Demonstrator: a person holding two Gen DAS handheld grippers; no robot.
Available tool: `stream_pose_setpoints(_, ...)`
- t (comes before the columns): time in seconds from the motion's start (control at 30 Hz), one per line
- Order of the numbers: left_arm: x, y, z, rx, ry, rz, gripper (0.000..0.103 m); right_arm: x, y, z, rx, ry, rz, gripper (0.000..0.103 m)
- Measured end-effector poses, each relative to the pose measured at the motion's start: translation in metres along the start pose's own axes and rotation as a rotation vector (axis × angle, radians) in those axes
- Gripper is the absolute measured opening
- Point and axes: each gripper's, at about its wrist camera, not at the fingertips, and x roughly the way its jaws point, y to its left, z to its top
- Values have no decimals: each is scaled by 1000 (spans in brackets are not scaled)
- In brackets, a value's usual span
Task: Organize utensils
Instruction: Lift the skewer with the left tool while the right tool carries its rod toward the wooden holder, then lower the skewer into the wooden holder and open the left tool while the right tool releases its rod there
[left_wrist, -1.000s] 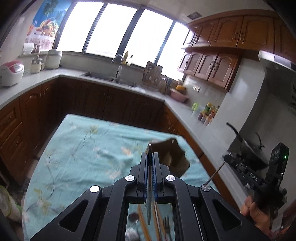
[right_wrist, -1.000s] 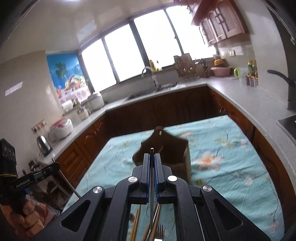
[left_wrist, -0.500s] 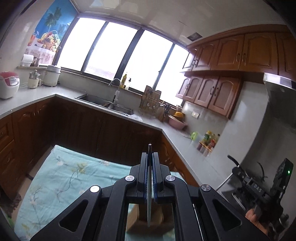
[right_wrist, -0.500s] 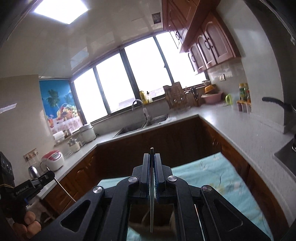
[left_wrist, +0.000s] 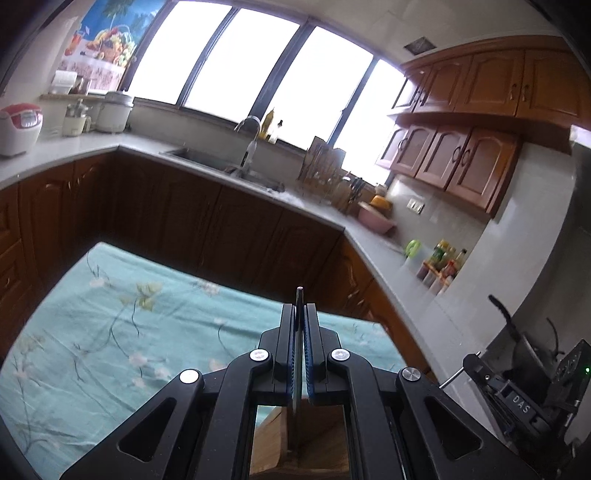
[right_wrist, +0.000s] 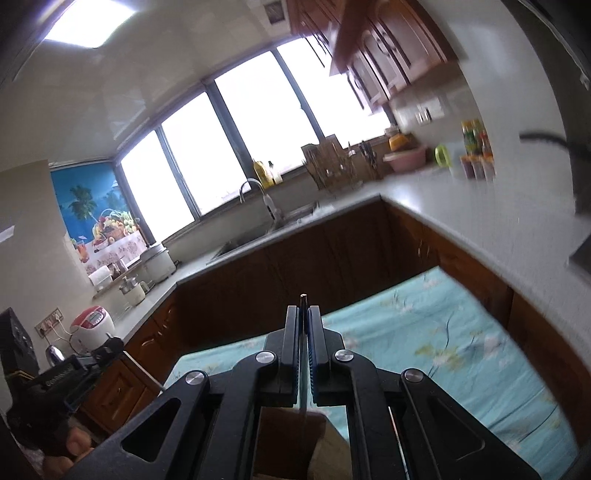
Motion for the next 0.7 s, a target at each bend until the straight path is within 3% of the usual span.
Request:
stream_pose_setpoints(0.13,26,2,-7,-3,22,4,3,11,-9,-14,24,31,8,4)
stream_pose_setpoints(0.33,35,-7,7,16,62,-1,3,19,-12,-25,28,54,-1,4)
stream_pose_setpoints(0.7,-3,-1,16,30,75,0,4,31,-23,-33,42,83,2,9)
